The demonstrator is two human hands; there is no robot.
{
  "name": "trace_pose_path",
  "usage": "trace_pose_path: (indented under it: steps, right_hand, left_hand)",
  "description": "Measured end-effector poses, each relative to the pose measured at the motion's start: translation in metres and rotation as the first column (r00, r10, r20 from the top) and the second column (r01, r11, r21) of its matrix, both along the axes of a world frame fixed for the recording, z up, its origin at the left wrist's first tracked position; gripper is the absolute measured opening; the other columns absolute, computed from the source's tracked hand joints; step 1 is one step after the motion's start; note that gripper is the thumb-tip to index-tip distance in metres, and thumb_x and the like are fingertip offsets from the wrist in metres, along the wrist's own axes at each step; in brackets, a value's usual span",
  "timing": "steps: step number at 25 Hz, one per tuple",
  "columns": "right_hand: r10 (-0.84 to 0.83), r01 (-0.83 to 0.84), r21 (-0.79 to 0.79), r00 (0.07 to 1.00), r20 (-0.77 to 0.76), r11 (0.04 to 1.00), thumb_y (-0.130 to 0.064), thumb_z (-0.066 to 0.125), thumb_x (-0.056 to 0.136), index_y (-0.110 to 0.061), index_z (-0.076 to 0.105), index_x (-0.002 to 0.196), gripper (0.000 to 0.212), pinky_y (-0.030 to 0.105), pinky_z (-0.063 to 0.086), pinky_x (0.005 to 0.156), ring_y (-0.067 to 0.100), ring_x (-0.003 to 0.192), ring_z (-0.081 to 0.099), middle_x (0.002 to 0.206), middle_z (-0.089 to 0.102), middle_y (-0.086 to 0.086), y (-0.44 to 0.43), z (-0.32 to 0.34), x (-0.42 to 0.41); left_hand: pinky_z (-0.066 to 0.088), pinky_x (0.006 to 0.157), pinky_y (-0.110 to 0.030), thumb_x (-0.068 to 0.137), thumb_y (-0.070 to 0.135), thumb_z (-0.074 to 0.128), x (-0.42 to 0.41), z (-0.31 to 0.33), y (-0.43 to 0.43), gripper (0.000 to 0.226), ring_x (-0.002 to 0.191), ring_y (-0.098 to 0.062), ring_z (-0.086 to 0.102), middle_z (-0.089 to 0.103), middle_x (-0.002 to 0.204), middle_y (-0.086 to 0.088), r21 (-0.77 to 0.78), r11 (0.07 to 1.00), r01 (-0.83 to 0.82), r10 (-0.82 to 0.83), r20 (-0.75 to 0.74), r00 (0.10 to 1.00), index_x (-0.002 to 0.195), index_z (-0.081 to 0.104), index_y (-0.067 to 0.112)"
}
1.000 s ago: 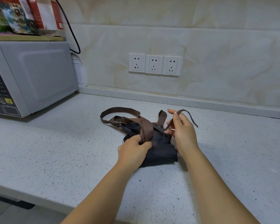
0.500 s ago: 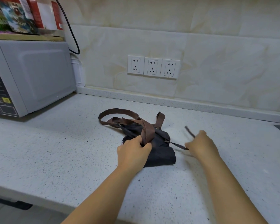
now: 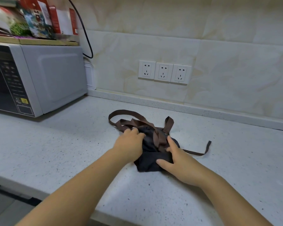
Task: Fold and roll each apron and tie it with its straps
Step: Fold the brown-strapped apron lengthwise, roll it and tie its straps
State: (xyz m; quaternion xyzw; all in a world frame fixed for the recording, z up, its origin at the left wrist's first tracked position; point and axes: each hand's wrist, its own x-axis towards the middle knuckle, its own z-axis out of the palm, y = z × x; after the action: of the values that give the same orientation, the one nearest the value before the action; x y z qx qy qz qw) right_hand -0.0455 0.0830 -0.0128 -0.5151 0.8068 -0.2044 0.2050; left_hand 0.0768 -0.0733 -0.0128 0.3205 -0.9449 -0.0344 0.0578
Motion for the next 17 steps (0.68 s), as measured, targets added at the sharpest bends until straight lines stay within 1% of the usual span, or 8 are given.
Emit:
trace_pose_path:
  steps: [2,4,5,7,10,13,15,17]
  right_hand:
    - [-0.041,0.042,-0.031,0.998,0.039,0.999,-0.061,0.064,0.080,-0.031,0.008,0.153,0.096,0.026,0.041,0.096,0.013,0.120,0.049,0.136,0.046,-0.009,0.001,0.003,-0.006]
    - [-0.055,0.049,-0.086,0.996,-0.072,0.995,-0.065,0.068,0.071,-0.032,0.037,0.137,0.080,0.030,0.047,0.092,0.009,0.108,0.051,0.119,0.052,-0.013,0.005,0.002,-0.007]
    - [-0.053,0.037,-0.110,0.989,-0.140,0.993,-0.066,0.068,0.070,-0.032,0.046,0.124,0.067,0.030,0.047,0.090,0.007,0.104,0.048,0.112,0.051,-0.015,0.006,0.000,-0.005]
    - [-0.039,-0.007,-0.178,0.967,-0.254,0.984,-0.063,0.069,0.071,-0.033,0.050,0.103,0.048,0.027,0.044,0.087,0.006,0.099,0.043,0.101,0.046,-0.019,0.011,-0.004,-0.001]
    - [-0.040,-0.068,-0.283,0.932,-0.359,0.957,-0.062,0.069,0.071,-0.034,0.047,0.091,0.041,0.024,0.039,0.086,0.006,0.095,0.040,0.098,0.043,-0.019,0.015,-0.012,0.001]
    - [-0.044,-0.099,-0.321,0.911,-0.409,0.942,-0.059,0.071,0.071,-0.032,0.049,0.089,0.040,0.027,0.033,0.094,0.009,0.110,0.042,0.121,0.044,-0.017,0.017,-0.020,0.002]
    - [-0.037,-0.149,-0.353,0.882,-0.469,0.924,-0.054,0.076,0.070,-0.027,0.051,0.087,0.040,0.032,0.031,0.095,0.016,0.116,0.046,0.136,0.044,-0.009,0.018,-0.026,0.002]
    - [-0.015,-0.209,-0.373,0.856,-0.517,0.904,-0.048,0.081,0.065,-0.024,0.051,0.082,0.042,0.034,0.032,0.092,0.020,0.110,0.053,0.140,0.046,-0.001,0.020,-0.031,0.000]
  left_hand:
    - [0.040,0.078,-0.031,0.090,0.021,0.055,0.010,0.000,-0.007,0.028,0.105,-0.024,0.045,0.053,0.113,0.000,-0.254,0.966,0.046,-0.056,-0.031,0.998,0.118,0.060,0.027]
    - [0.039,0.070,-0.030,0.076,0.021,0.073,0.027,-0.008,-0.006,0.015,0.090,-0.021,0.047,0.058,0.091,0.008,-0.417,0.902,0.110,-0.177,-0.127,0.976,0.089,0.068,0.028]
    - [0.039,0.072,-0.031,0.070,0.019,0.078,0.036,-0.019,-0.007,0.017,0.090,-0.020,0.048,0.060,0.087,0.010,-0.445,0.885,0.135,-0.244,-0.197,0.950,0.081,0.068,0.026]
    - [0.035,0.082,-0.030,0.069,0.016,0.080,0.050,-0.033,-0.004,0.017,0.100,-0.019,0.048,0.066,0.096,0.012,-0.418,0.886,0.200,-0.330,-0.267,0.905,0.081,0.070,0.023]
    - [0.032,0.095,-0.029,0.077,0.019,0.066,0.060,-0.039,0.000,0.014,0.114,-0.016,0.047,0.068,0.111,0.012,-0.456,0.843,0.284,-0.428,-0.249,0.869,0.087,0.075,0.020]
    - [0.033,0.099,-0.025,0.076,0.020,0.050,0.065,-0.033,0.005,0.031,0.116,-0.012,0.048,0.067,0.116,0.011,-0.388,0.843,0.372,-0.475,-0.213,0.854,0.095,0.075,0.018]
    - [0.037,0.096,-0.026,0.075,0.021,0.047,0.067,-0.030,0.008,0.035,0.110,-0.009,0.051,0.066,0.115,0.013,-0.265,0.883,0.387,-0.455,-0.286,0.843,0.100,0.071,0.019]
    - [0.038,0.091,-0.027,0.073,0.026,0.049,0.066,-0.025,0.012,0.041,0.104,-0.003,0.046,0.060,0.109,0.020,-0.130,0.934,0.334,-0.358,-0.389,0.849,0.111,0.061,0.027]
